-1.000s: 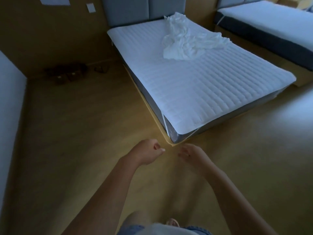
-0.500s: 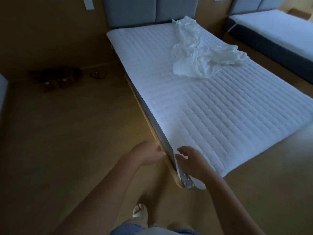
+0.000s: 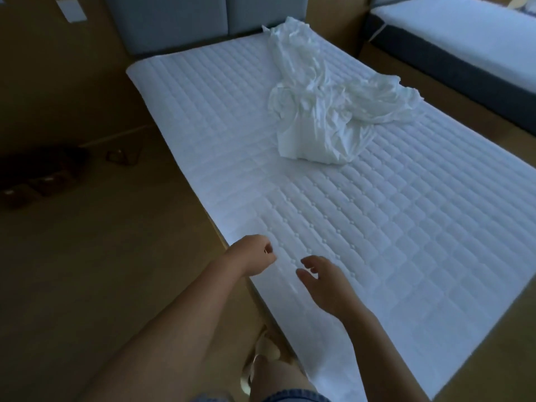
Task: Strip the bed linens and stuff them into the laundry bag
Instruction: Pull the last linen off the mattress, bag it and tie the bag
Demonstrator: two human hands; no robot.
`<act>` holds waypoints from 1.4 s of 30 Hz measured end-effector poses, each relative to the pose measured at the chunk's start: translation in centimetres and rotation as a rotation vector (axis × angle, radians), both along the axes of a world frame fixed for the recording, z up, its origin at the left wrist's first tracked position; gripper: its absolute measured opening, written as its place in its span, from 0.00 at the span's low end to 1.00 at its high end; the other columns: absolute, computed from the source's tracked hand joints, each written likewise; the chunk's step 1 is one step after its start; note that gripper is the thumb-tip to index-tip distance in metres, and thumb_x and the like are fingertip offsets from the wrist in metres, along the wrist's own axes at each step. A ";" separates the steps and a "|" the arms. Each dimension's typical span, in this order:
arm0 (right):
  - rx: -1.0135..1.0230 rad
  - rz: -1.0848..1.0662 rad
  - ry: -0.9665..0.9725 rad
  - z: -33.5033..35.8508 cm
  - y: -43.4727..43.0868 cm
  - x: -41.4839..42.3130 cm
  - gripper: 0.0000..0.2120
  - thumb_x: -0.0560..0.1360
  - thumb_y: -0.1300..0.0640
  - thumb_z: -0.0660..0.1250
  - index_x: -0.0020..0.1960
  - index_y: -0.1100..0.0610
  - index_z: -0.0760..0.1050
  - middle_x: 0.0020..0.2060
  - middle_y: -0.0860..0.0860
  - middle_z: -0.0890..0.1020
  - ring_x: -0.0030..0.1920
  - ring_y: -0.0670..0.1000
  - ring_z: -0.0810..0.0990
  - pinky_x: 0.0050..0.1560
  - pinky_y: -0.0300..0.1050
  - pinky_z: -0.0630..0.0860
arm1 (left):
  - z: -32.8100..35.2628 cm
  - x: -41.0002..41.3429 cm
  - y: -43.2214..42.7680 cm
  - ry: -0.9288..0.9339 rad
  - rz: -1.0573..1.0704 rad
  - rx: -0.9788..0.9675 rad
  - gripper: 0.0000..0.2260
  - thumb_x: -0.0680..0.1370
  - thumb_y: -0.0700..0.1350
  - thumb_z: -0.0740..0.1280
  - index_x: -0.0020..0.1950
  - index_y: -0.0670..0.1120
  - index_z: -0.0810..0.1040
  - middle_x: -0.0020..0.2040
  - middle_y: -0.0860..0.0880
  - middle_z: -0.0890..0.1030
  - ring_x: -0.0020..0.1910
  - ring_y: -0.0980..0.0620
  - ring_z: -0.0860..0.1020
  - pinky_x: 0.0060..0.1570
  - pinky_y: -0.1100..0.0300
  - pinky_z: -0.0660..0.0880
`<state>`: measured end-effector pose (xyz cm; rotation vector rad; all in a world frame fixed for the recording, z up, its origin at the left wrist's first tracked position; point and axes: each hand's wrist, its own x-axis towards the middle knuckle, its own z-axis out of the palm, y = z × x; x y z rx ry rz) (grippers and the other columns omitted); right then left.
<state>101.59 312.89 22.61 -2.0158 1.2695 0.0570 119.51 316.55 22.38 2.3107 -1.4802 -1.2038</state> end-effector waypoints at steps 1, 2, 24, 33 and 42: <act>0.012 -0.008 -0.003 -0.4 -2.3 1.2 0.18 0.80 0.48 0.59 0.68 0.53 0.70 0.64 0.49 0.74 0.60 0.48 0.74 0.58 0.39 0.68 | -0.3 1.2 -2.5 -0.004 -0.004 0.018 0.12 0.80 0.50 0.61 0.59 0.44 0.76 0.55 0.47 0.78 0.52 0.48 0.77 0.54 0.53 0.76; 0.012 -0.011 0.002 -0.9 -4.7 2.4 0.18 0.80 0.48 0.59 0.68 0.53 0.70 0.64 0.49 0.74 0.60 0.49 0.74 0.58 0.39 0.69 | -0.8 2.4 -5.1 -0.014 -0.002 0.027 0.13 0.80 0.50 0.61 0.59 0.44 0.76 0.55 0.46 0.78 0.52 0.47 0.77 0.54 0.53 0.76; -0.274 -0.567 0.126 -20.0 -54.9 29.3 0.34 0.75 0.40 0.64 0.76 0.43 0.54 0.75 0.56 0.56 0.75 0.58 0.54 0.73 0.58 0.57 | -24.4 25.9 -59.9 -0.222 -0.416 -0.428 0.35 0.76 0.64 0.61 0.78 0.58 0.48 0.78 0.40 0.45 0.77 0.42 0.47 0.72 0.46 0.51; -0.309 -0.566 0.341 -31.1 -60.6 30.4 0.21 0.81 0.48 0.52 0.74 0.48 0.61 0.71 0.59 0.64 0.70 0.62 0.63 0.69 0.56 0.60 | -36.3 22.3 -64.6 -0.186 0.039 -0.847 0.17 0.74 0.54 0.57 0.52 0.48 0.81 0.50 0.46 0.80 0.49 0.43 0.77 0.58 0.50 0.64; -0.427 -0.577 0.033 -28.8 -55.9 30.5 0.20 0.76 0.56 0.53 0.60 0.60 0.77 0.52 0.58 0.80 0.56 0.60 0.76 0.60 0.52 0.70 | -31.9 24.9 -63.2 0.152 0.077 -0.614 0.09 0.80 0.42 0.61 0.46 0.38 0.77 0.45 0.39 0.80 0.46 0.38 0.76 0.48 0.51 0.66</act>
